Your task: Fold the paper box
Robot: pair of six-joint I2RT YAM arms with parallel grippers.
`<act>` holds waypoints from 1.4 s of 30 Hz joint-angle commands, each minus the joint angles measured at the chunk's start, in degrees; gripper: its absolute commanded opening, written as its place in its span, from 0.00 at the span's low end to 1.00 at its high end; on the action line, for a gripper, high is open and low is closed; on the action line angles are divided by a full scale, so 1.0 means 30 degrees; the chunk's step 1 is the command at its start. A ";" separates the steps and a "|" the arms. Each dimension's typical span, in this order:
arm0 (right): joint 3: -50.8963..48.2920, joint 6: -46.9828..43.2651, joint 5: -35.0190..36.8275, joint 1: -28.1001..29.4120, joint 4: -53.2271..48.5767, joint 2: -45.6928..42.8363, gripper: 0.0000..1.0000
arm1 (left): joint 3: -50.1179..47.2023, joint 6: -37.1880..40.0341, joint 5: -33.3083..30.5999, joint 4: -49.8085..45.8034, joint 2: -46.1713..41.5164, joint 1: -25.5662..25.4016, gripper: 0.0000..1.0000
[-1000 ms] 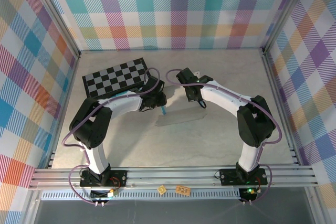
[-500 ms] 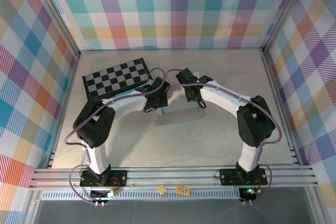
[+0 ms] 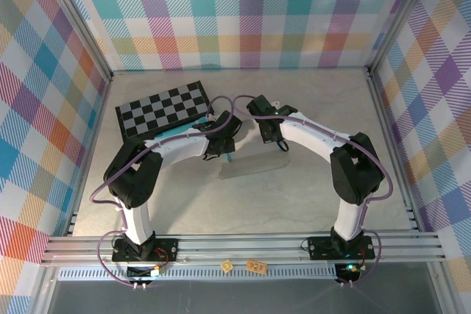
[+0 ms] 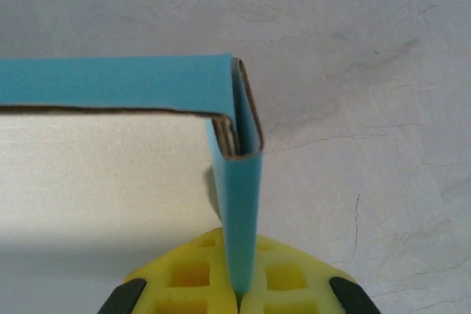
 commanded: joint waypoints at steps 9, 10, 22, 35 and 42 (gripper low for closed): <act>0.0562 0.0252 0.0324 -0.0128 -0.0566 0.0384 0.00 | -0.0789 -0.0779 0.3379 -0.0246 -0.3040 0.0821 0.52; 0.0562 0.0264 0.0301 -0.0128 -0.0551 0.0376 0.00 | -0.1049 -0.0882 0.3717 -0.0067 -0.3035 0.0997 0.51; 0.0650 0.0369 0.0119 -0.0128 -0.0705 0.0428 0.00 | -0.1230 -0.0777 0.5917 0.1824 -0.0896 0.1898 0.41; 0.0796 0.0472 -0.0008 -0.0143 -0.0749 0.0606 0.00 | -0.1053 -0.0075 0.4366 0.1326 0.0524 0.1185 0.15; 0.0967 0.0725 0.0226 -0.0152 -0.1178 0.0776 0.00 | -0.0598 -0.0080 0.2216 -0.0039 0.0620 0.0708 0.00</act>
